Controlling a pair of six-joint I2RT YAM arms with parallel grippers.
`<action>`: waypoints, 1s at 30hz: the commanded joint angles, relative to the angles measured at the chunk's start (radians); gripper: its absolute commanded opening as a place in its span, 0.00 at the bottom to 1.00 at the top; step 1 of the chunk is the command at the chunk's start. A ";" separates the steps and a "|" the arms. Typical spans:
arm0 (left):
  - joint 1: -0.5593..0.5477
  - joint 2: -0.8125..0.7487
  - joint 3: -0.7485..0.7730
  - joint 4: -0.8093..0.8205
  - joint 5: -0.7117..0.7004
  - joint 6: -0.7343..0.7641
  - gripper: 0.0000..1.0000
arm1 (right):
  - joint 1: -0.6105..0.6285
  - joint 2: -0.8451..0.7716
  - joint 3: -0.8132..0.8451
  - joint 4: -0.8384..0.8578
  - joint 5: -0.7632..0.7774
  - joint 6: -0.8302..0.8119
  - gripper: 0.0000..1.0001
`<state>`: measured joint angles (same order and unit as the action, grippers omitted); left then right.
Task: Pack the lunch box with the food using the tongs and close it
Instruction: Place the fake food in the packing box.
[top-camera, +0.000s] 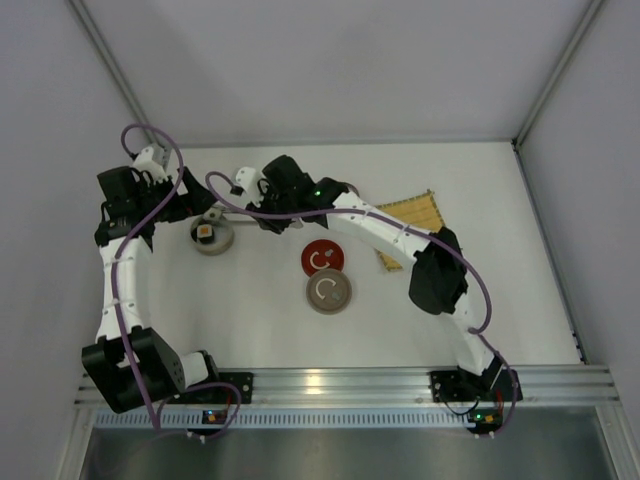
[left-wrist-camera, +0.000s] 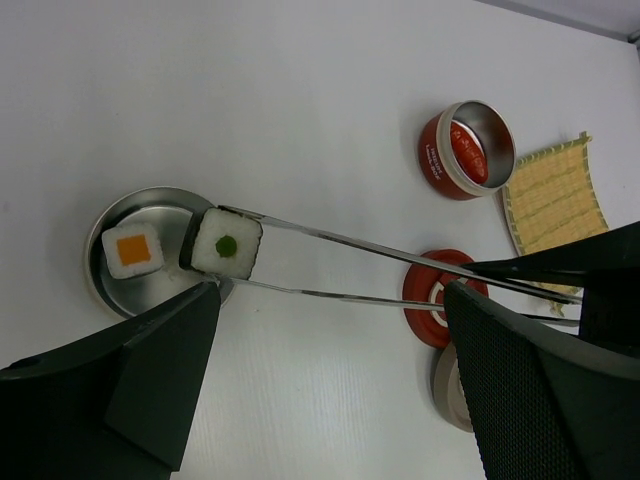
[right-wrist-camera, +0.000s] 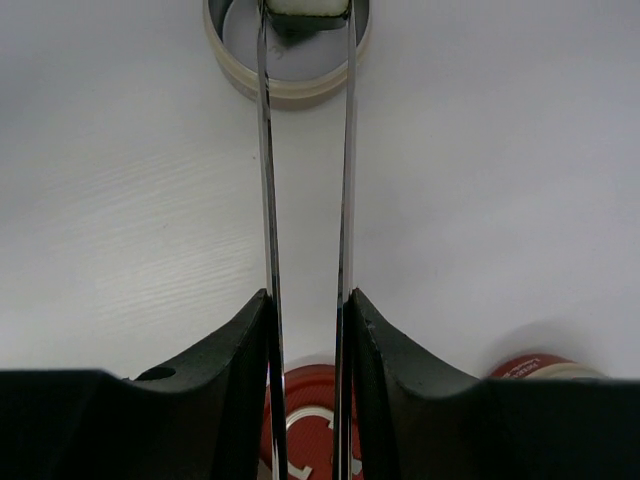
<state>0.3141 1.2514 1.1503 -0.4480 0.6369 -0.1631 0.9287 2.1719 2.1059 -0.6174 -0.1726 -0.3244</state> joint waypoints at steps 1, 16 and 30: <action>-0.001 0.002 0.005 0.058 -0.006 -0.016 0.98 | 0.019 0.034 0.081 0.103 0.010 -0.022 0.04; 0.000 0.000 0.002 0.069 -0.005 -0.018 0.98 | 0.021 0.117 0.106 0.145 0.005 -0.041 0.10; -0.001 0.000 -0.004 0.063 -0.002 -0.001 0.98 | 0.021 0.089 0.060 0.133 0.004 -0.044 0.23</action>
<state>0.3141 1.2545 1.1500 -0.4320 0.6300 -0.1768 0.9291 2.2940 2.1429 -0.5640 -0.1581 -0.3576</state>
